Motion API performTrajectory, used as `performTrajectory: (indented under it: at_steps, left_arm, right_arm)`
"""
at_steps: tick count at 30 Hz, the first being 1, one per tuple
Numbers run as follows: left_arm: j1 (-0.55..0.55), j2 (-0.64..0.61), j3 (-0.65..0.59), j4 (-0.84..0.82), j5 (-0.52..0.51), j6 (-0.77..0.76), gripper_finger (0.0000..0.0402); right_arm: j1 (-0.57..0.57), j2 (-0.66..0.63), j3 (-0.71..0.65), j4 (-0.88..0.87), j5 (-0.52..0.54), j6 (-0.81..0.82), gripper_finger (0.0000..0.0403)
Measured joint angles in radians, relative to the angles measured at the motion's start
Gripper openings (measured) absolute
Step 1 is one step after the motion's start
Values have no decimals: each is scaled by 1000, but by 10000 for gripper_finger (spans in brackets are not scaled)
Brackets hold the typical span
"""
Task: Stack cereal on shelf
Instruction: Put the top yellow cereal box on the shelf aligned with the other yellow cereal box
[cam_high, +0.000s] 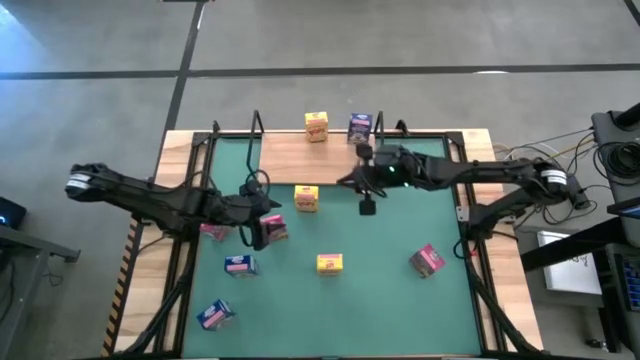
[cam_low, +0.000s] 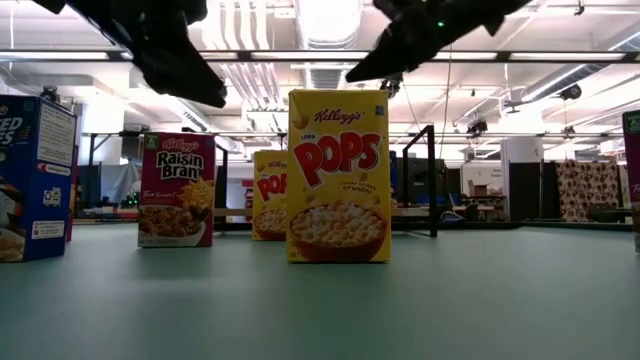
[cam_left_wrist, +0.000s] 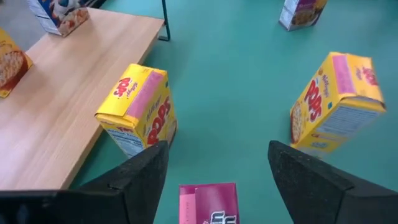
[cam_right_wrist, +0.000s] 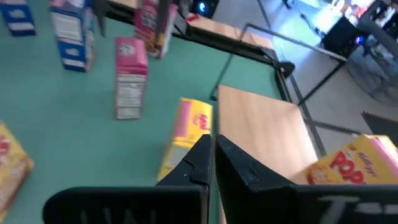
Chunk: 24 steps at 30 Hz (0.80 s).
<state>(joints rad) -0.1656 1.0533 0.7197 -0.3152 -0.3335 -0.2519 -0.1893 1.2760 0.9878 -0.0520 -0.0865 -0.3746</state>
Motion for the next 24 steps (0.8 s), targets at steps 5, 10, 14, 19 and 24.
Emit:
performTrajectory:
  at_steps: [5, 10, 14, 19, 24]
  left_arm:
    - [9, 62, 35, 44, -87, 98, 260]
    - [73, 127, 97, 61, -92, 185, 260]
    - [147, 183, 136, 74, 6, 261, 260]
    - [251, 247, 153, 109, 137, 344, 270]
    - [336, 294, 152, 152, 274, 404, 280]
  right_arm:
    - [22, -63, -68, 62, 0, 30, 9]
    - [31, -85, -81, 59, 0, 52, 9]
    - [45, -86, -90, 58, -1, 52, 9]
    - [69, -90, -113, 57, 0, 51, 9]
    - [89, -104, -141, 57, 0, 53, 9]
